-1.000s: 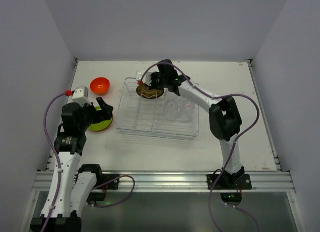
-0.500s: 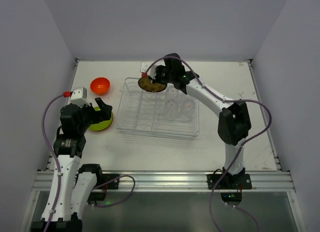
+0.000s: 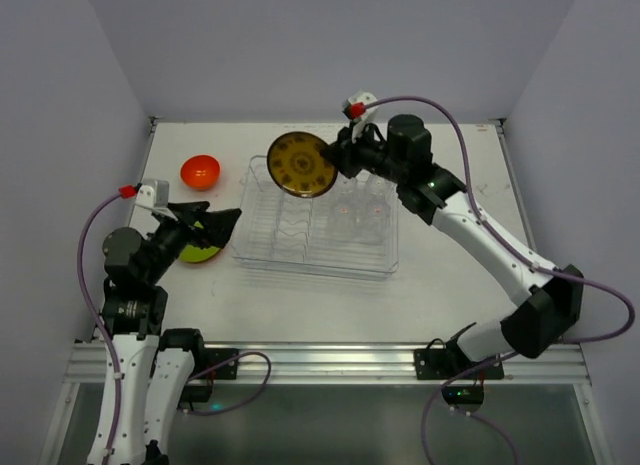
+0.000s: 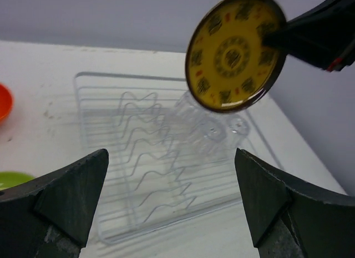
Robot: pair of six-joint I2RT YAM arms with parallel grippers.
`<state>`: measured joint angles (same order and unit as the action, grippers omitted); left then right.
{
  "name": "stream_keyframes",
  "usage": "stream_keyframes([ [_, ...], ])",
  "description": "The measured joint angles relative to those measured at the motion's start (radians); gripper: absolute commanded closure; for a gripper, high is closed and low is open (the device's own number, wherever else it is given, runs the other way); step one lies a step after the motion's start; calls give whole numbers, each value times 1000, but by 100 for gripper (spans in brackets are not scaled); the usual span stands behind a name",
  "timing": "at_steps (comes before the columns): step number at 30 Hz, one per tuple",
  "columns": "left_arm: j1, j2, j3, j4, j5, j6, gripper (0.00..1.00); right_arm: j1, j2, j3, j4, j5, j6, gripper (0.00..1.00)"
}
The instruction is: Unload the mixed dishes from the dish rack
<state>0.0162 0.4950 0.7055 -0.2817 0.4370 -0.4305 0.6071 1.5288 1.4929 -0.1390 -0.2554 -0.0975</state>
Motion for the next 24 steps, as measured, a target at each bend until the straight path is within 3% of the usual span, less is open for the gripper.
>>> stream_keyframes([
  [6, -23, 154, 3, 250, 258, -123, 0, -1, -217, -330, 198, -172, 420, 100],
  [13, -138, 242, 3, 285, 297, -153, 4, 0, -242, -502, 299, -237, 649, 100],
  [21, -243, 284, 3, 293, 234, -149, 36, 0, -296, -566, 366, -240, 728, 100],
  [22, -256, 297, 3, 291, 220, -145, 43, 0, -298, -568, 374, -242, 734, 100],
  [23, -269, 310, 3, 288, 204, -138, 66, 0, -300, -568, 380, -243, 737, 100],
  [24, -284, 321, 3, 282, 186, -138, 77, 0, -300, -569, 388, -245, 740, 100],
])
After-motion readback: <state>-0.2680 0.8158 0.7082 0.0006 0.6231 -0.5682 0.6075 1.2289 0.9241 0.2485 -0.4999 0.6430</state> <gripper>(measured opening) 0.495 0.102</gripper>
